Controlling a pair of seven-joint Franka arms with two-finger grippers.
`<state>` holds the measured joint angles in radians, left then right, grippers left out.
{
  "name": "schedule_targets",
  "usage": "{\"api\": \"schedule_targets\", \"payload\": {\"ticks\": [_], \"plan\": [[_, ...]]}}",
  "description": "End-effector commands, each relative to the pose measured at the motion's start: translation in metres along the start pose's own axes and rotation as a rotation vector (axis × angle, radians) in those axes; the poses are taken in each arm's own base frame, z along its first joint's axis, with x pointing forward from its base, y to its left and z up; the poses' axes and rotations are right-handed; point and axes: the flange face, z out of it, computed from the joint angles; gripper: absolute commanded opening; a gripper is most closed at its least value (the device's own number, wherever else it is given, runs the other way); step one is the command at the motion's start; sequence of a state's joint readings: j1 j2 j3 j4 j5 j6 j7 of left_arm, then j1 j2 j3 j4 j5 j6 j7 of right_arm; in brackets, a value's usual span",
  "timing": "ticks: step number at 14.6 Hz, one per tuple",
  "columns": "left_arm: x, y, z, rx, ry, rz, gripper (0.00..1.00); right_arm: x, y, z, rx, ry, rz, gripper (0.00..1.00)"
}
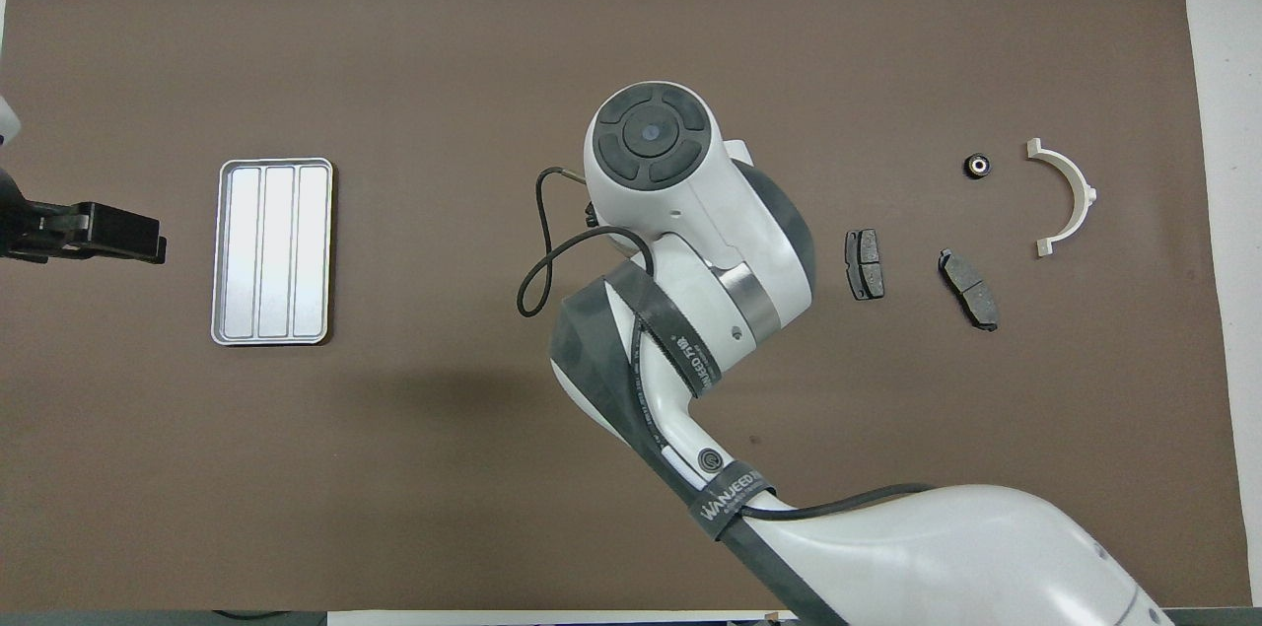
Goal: Pick bearing gear from pile to tray
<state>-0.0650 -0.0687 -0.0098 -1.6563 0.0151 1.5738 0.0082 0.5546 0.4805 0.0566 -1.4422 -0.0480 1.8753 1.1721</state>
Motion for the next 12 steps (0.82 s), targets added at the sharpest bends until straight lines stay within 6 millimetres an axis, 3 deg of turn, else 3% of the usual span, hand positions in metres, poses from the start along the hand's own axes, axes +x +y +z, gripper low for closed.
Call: {"api": "schedule_targets", "payload": {"ticks": [1,8,12], "plan": [[-0.007,0.0,-0.001,-0.002,0.005,-0.009,1.0,-0.013,-0.023,0.044,-0.006,0.045,0.026,0.0],[-0.007,0.0,-0.001,-0.002,0.005,-0.009,1.0,-0.013,-0.044,0.092,0.058,0.061,0.032,0.0],[-0.007,0.0,-0.001,-0.002,0.005,-0.009,1.0,-0.012,-0.05,0.093,0.117,0.077,0.029,0.0]]}}
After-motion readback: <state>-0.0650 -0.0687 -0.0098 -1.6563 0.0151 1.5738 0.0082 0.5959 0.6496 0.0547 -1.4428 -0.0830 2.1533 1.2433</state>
